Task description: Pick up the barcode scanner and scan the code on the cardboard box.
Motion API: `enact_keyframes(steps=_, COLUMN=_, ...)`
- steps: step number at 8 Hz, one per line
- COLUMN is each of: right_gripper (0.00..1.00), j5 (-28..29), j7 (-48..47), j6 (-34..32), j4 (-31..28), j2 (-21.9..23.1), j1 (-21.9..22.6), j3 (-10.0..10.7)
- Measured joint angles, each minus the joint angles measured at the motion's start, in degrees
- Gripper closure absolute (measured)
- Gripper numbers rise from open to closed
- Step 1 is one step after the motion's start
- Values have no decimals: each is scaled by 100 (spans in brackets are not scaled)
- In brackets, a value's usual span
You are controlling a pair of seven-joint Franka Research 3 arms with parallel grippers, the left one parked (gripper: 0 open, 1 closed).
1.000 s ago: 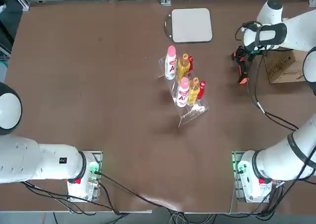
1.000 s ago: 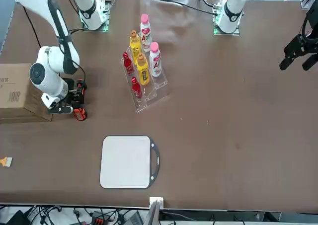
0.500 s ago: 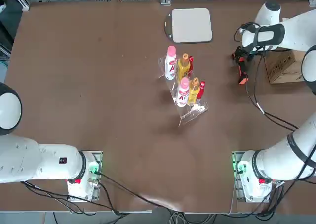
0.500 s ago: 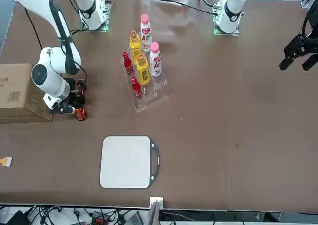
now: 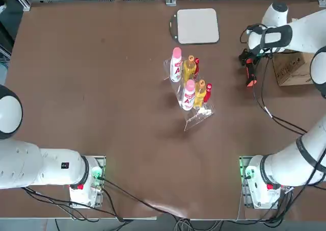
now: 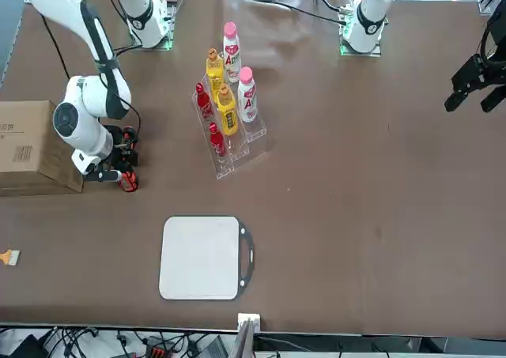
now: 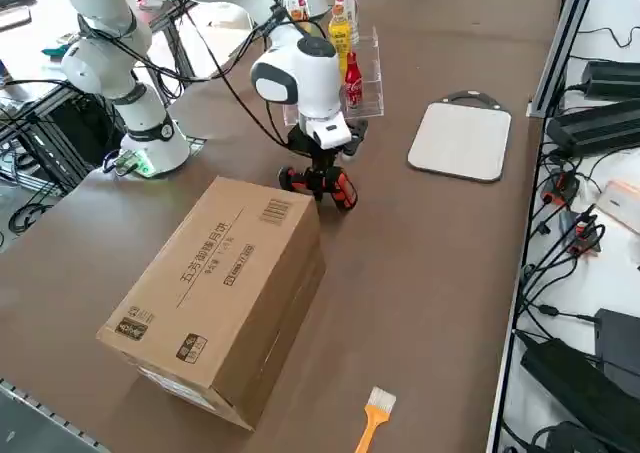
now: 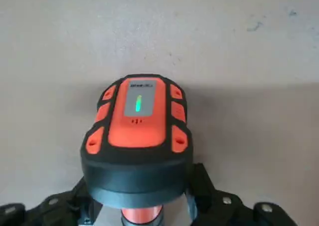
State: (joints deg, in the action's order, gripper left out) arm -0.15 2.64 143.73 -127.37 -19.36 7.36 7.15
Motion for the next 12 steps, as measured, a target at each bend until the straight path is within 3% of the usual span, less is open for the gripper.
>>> enact_keyframes(steps=3, right_gripper=34, j5=1, j7=0, j6=4, j4=0, j2=-2, j1=3, j3=-5)
enact_keyframes(steps=7, right_gripper=38, j5=9, j7=0, j6=10, j4=0, j2=-43, j1=6, j3=-34)
enact_keyframes(steps=8, right_gripper=52, j5=11, j7=0, j6=13, j4=1, j2=-48, j1=13, j3=-50)
enact_keyframes(steps=9, right_gripper=57, j5=16, j7=-1, j6=18, j4=5, j2=-48, j1=14, j3=-52)
enact_keyframes(steps=12, right_gripper=57, j5=23, j7=0, j6=34, j4=80, j2=-35, j1=29, j3=-77)
